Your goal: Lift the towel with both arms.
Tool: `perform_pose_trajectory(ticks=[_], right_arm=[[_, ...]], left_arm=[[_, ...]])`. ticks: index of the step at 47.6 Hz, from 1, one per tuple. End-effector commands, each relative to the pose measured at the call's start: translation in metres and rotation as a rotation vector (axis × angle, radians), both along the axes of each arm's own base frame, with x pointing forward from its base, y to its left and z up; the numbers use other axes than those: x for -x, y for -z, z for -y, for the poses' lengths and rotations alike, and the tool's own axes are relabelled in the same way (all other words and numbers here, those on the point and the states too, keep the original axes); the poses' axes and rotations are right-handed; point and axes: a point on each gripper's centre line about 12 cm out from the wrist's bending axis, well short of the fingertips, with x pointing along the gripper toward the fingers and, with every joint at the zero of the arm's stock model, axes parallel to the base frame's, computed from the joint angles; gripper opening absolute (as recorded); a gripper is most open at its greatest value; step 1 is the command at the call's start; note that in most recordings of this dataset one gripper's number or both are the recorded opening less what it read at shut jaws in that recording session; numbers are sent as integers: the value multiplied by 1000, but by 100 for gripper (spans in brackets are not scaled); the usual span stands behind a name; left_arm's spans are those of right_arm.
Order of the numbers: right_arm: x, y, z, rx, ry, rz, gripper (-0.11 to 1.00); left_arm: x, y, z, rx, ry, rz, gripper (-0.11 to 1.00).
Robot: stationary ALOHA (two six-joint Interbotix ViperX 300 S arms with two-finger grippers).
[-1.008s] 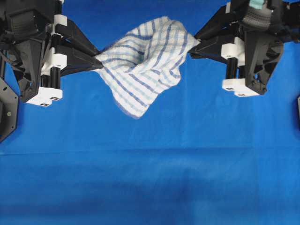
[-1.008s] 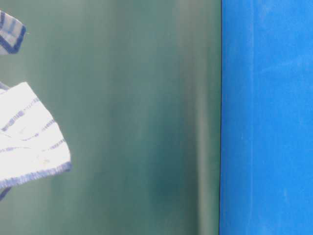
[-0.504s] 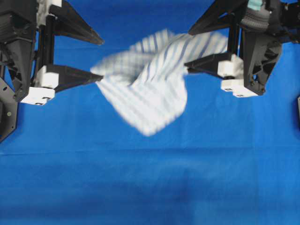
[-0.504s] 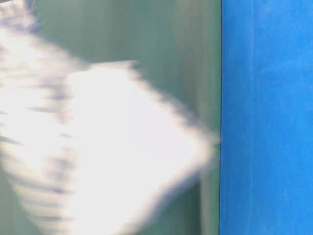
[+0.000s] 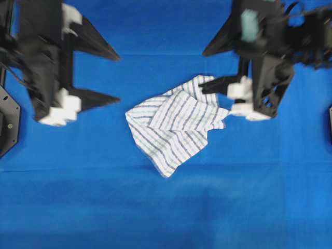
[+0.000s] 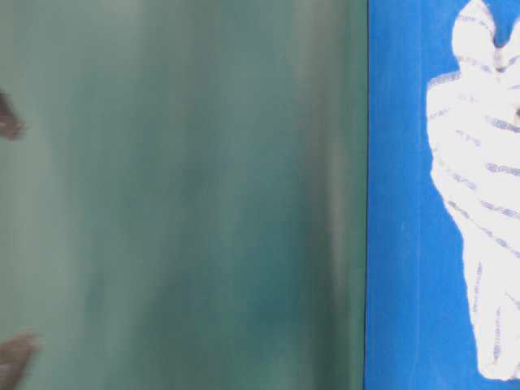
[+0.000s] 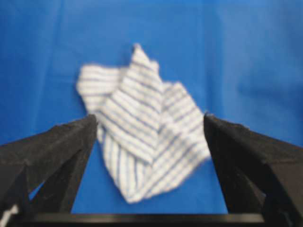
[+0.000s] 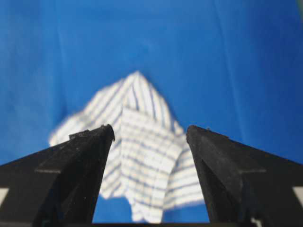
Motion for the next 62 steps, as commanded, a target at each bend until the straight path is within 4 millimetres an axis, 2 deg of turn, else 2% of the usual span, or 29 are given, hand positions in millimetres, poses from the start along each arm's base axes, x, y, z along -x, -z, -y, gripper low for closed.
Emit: perform_pose_trajectory(ticks=[1,14,31,41,51,62], right_arm=[[-1,14,-3,-3,-10,-3,66],[-4,93,-10,-8,-48,-79,66],[-4,201,-18,-19,-90,-200,66],[-16,232,-26,-35,-112,-196,66],[-21,256,-32,-36,-129,-232,66],[-25,283,-35,-38,-137,-270,66]], left_arm=[[-6,13,3,3,8,-5,88],[-24,93,5,4,13,-112,88],[-42,174,17,-1,46,-210,89],[-52,216,25,-6,67,-259,89],[-59,246,34,-16,94,-297,89],[-60,262,35,-19,97,-326,89]])
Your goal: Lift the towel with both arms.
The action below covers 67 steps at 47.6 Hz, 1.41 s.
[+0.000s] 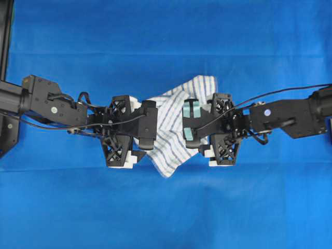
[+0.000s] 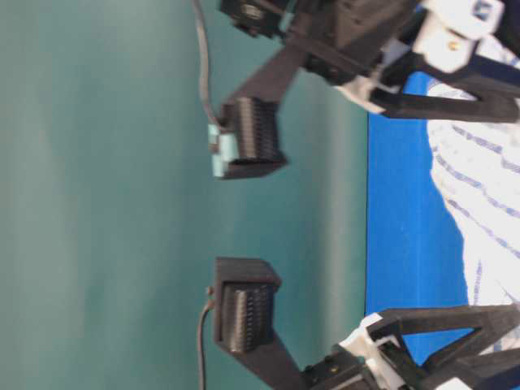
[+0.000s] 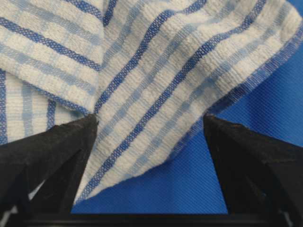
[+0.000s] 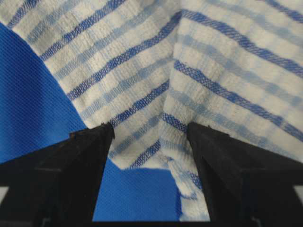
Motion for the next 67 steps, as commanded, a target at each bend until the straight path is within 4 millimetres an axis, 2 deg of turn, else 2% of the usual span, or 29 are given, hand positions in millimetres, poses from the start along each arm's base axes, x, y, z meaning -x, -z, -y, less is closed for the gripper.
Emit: perform_pose_trajectory(ticks=[1,8,15,18,21,26,29,31,39,44,48,57,67], right_arm=[[-5,-1,-2,-7,0,21,66],[-5,9,-2,-5,0,-4,66],[-6,8,-2,-4,-1,0,64],[-6,8,-2,-3,-2,0,61],[-7,7,0,-3,2,1,52],[-8,6,2,-2,8,0,27],[-7,6,3,0,9,-3,10],[-7,5,3,0,9,-2,8],[-7,-5,3,-1,10,15,8],[-8,-22,3,-1,12,46,8],[-9,-43,4,-1,18,74,8],[-6,-110,7,5,32,160,8],[3,-184,10,9,53,228,8]], left_arm=[[-4,-4,1,2,1,26,89],[-5,3,-2,6,-12,18,89],[-6,6,-7,11,-33,5,81],[-6,6,-7,12,-34,2,69],[-5,6,-7,12,-34,-1,51],[-4,7,-7,11,-34,-16,21],[-3,6,-7,9,-33,-25,7],[-3,7,-8,10,-35,-31,2],[-4,-4,-8,10,-33,-30,1],[-3,-21,-7,11,-33,-21,1],[-1,-44,-9,11,-32,-1,1],[9,-96,-12,19,-41,59,1],[25,-175,-13,30,-41,184,1]])
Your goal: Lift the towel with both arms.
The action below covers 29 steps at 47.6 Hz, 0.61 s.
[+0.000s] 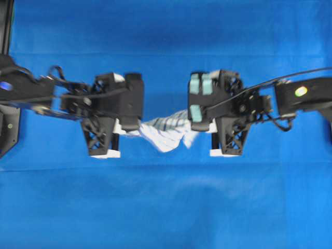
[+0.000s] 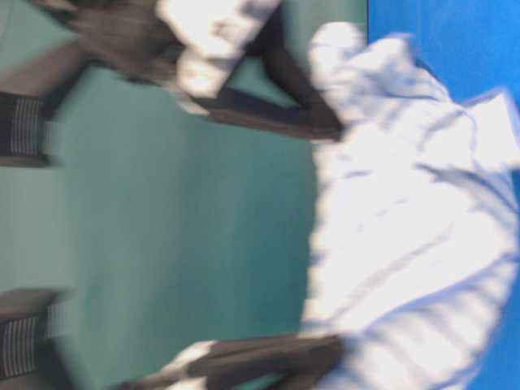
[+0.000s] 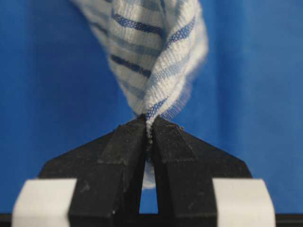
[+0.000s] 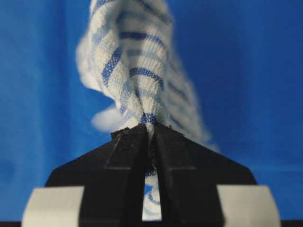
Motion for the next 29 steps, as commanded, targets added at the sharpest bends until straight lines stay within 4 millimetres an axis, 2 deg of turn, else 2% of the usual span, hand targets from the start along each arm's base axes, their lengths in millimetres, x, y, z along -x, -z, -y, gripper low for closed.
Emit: perform_pose_trajectory(ticks=[1,11,15,29], right_arm=[[3,-47,1,-1,8,77,8],[10,-111,5,14,29,120,8],[14,-137,6,19,40,133,8],[24,-203,9,21,56,192,8]], left_arm=[[8,-54,-1,8,-4,115,1],[28,-115,-4,12,-8,224,1],[34,-131,-6,12,-14,238,1],[45,-195,-7,17,-17,305,1]])
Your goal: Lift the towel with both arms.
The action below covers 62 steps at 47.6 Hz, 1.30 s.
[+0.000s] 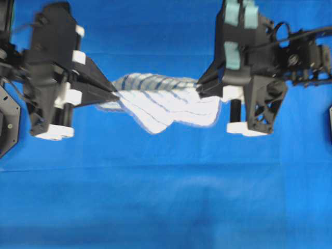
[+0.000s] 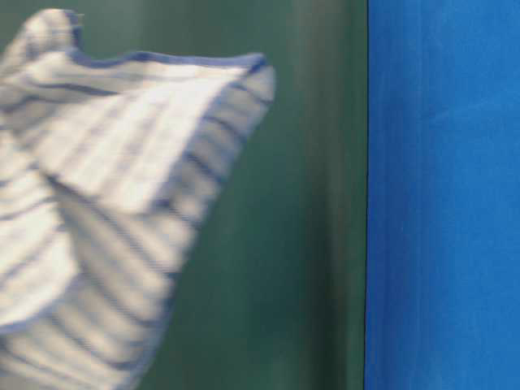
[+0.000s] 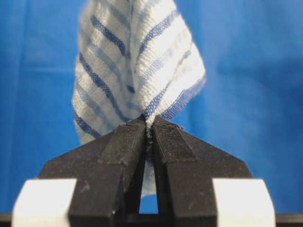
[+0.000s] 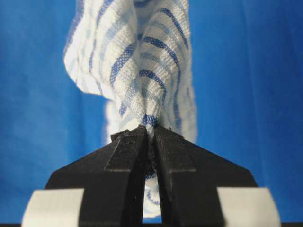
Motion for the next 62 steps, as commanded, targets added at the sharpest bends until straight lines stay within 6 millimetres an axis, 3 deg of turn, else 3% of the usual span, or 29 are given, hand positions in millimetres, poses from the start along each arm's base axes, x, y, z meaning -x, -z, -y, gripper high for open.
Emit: perform_pose_trajectory(ticks=[1,7,12,37,40,46,53,57,62], right_arm=[[10,-36,2,1,5,75,8],[15,-59,2,-1,9,111,8],[18,-70,2,-1,9,124,8],[12,-62,2,2,7,92,8],[11,-62,1,-1,3,98,8],[11,-60,1,-4,8,92,12],[9,-49,1,2,6,63,57],[9,-49,1,2,8,63,70],[8,-49,1,0,9,70,67]], left_arm=[[6,-34,0,8,-3,58,1],[12,-60,-1,11,-5,96,1],[15,-70,-1,12,-5,115,1],[13,-60,-2,8,-9,90,3],[13,-60,-2,8,-9,93,11],[13,-56,-2,9,-10,89,45],[12,-48,-2,9,-10,69,87],[12,-46,-2,9,-10,64,87],[12,-44,-2,10,-11,59,84]])
